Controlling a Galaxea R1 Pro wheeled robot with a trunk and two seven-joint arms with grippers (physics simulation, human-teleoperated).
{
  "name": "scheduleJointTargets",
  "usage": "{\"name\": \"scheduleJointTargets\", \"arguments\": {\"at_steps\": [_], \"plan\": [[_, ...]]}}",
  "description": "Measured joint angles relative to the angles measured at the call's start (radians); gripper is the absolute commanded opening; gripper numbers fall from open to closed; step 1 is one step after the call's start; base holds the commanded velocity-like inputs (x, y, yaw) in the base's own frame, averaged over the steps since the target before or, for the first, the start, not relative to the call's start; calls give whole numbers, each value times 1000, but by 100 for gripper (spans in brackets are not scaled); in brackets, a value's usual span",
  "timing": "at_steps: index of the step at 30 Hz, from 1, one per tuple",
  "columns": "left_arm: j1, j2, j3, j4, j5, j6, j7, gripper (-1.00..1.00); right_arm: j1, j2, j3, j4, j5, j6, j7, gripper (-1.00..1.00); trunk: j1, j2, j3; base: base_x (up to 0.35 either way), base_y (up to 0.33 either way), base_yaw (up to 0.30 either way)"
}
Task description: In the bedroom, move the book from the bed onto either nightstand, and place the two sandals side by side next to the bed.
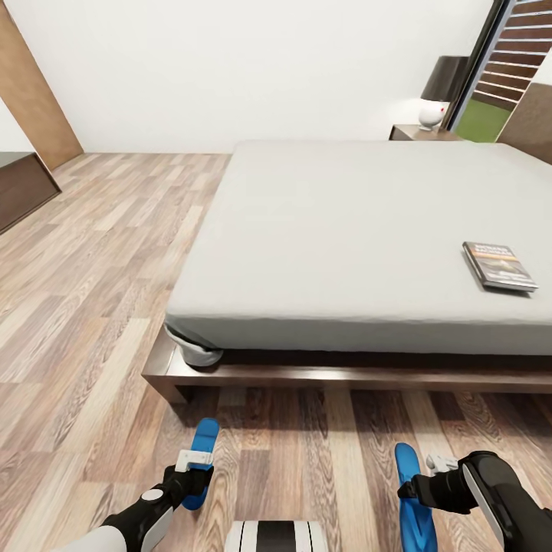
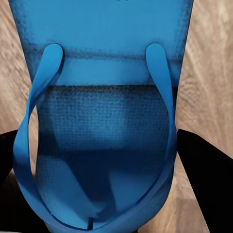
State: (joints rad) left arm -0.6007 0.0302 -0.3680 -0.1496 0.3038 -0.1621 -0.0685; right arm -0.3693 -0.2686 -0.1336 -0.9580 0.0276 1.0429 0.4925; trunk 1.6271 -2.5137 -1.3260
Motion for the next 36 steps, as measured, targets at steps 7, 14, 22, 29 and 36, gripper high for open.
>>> {"name": "scheduleJointTargets", "arguments": {"at_steps": [7,14,22,29,36], "plan": [[0,-2,0,0,0,0,0,-100,0,0,0,0,0,0,0,-100,0,0,0,59,77,0],[0,-3,0,0,0,0,0,-100,0,0,0,0,0,0,0,-100,0,0,0,61,57,0],[0,-3,0,0,0,-2,1,-100,0,0,23,0,0,0,0,-100,0,0,0,70,-8,0],[0,-3,0,0,0,-2,1,-100,0,0,27,0,0,0,0,-100,0,0,0,82,-23,0],[0,-3,-1,0,0,-2,1,-100,0,0,28,0,0,0,1,-100,0,0,0,118,-3,0]]}}
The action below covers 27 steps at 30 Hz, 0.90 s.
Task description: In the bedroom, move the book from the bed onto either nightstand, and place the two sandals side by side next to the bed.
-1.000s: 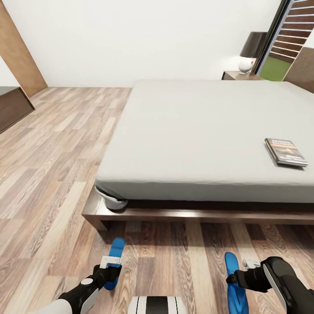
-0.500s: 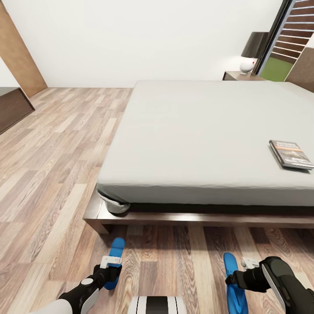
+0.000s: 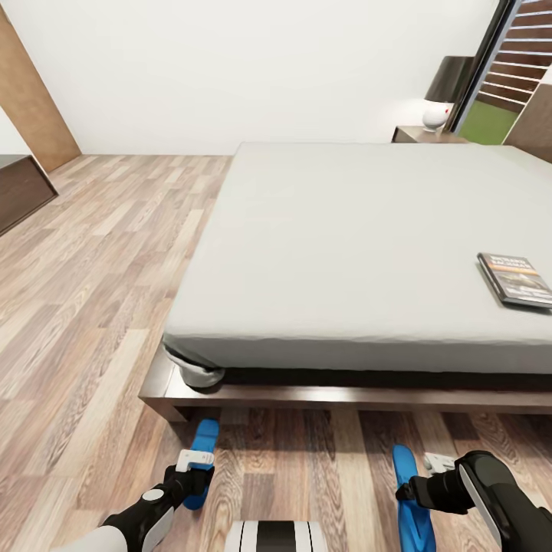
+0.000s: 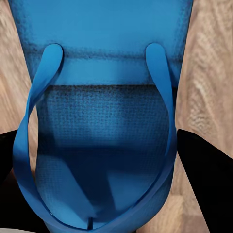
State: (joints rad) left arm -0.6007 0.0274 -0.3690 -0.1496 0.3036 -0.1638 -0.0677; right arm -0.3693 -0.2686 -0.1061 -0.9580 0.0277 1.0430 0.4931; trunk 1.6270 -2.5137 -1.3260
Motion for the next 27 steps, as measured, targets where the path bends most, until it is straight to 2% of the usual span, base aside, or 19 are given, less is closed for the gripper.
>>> {"name": "scheduleJointTargets", "arguments": {"at_steps": [27], "plan": [[0,0,1,-1,0,0,0,-100,0,0,1,-1,0,0,1,-100,0,0,0,7,0,0]]}}
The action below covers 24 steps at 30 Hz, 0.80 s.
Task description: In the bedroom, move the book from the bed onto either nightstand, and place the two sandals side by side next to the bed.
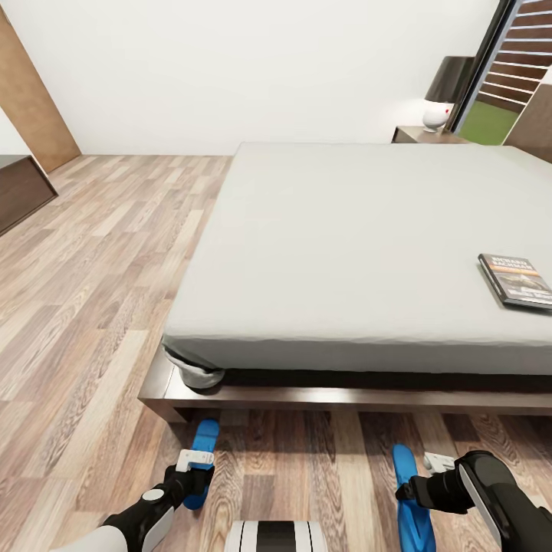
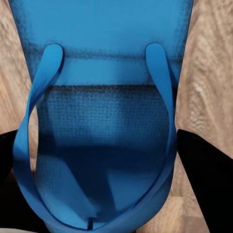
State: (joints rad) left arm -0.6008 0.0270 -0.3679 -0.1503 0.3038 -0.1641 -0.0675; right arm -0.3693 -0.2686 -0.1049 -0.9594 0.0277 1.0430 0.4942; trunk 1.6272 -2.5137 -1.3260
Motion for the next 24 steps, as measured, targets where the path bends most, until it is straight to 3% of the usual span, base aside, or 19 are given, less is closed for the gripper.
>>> {"name": "scheduleJointTargets", "arguments": {"at_steps": [8,13,24], "plan": [[0,0,0,-1,0,-1,0,-100,0,0,4,0,0,0,0,-100,0,0,0,0,0,0],[0,0,0,-1,0,-1,0,-100,0,0,5,0,1,0,0,-100,2,-1,-19,0,0,0],[0,-1,-2,-1,0,8,-4,-100,0,0,5,0,0,0,0,-100,3,-1,-23,0,0,0]]}}
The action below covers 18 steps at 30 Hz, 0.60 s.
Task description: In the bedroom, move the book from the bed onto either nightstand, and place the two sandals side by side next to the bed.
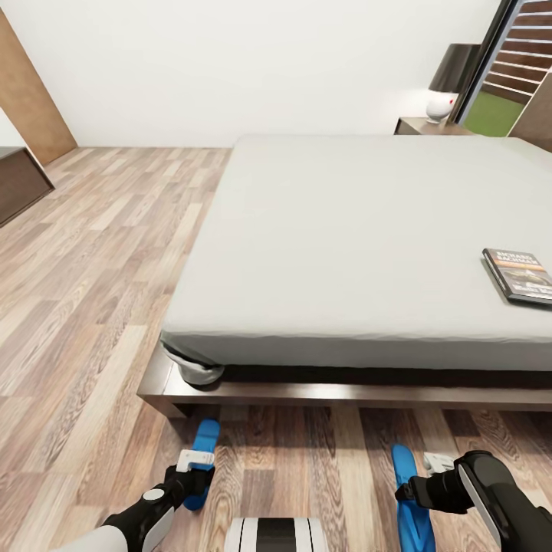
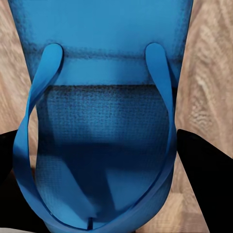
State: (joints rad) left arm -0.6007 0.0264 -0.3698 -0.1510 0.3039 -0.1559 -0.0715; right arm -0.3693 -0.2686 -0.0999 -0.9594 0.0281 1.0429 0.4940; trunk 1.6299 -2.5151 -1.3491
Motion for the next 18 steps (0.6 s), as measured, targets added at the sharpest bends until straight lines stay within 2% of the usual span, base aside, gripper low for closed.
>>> {"name": "scheduleJointTargets", "arguments": {"at_steps": [3,18], "plan": [[-1,0,0,0,0,2,-2,-100,0,0,0,0,0,0,0,-100,1,-1,-12,0,0,0],[-27,2,1,-3,0,38,-5,-100,0,1,1,1,-1,0,-1,-100,1,-1,-12,0,0,0]]}}
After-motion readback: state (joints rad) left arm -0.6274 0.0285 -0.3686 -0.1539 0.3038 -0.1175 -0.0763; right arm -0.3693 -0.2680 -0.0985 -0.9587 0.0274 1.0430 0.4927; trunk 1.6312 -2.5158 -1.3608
